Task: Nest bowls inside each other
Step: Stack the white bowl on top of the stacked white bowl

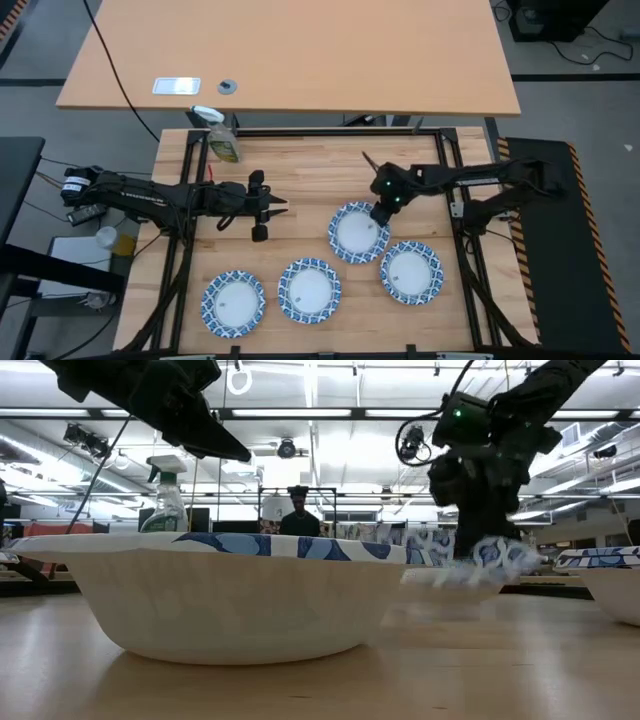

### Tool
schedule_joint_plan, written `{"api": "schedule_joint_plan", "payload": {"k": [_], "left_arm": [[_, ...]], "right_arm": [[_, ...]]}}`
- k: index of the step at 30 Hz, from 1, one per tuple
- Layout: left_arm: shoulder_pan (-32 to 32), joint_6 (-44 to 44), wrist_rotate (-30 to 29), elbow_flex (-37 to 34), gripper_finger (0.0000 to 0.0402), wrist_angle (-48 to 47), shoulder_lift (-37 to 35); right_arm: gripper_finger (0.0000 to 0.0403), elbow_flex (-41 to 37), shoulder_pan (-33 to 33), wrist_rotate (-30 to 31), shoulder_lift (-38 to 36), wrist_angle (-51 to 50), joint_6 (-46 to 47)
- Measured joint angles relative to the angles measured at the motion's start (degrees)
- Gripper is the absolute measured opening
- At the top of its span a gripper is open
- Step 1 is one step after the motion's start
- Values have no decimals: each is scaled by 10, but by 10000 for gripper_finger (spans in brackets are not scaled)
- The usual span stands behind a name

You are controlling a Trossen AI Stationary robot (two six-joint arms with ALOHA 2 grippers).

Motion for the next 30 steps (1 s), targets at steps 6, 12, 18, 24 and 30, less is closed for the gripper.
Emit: {"api": "schedule_joint_plan", "payload": {"k": [6,12,18,24,30], "left_arm": [[0,8,0,0,105,0,0],[0,9,0,0,105,0,0],[0,10,0,0,105,1,0],[0,10,0,0,105,3,0],[0,2,0,0,105,3,0]], "right_arm": [[50,0,-12,-110,-55,3,28],[50,0,-9,-228,-107,-48,49],[50,0,9,-259,-161,-231,-5],[50,0,53,-152,-180,-338,-36],[51,0,103,-139,-160,-340,-51]]}}
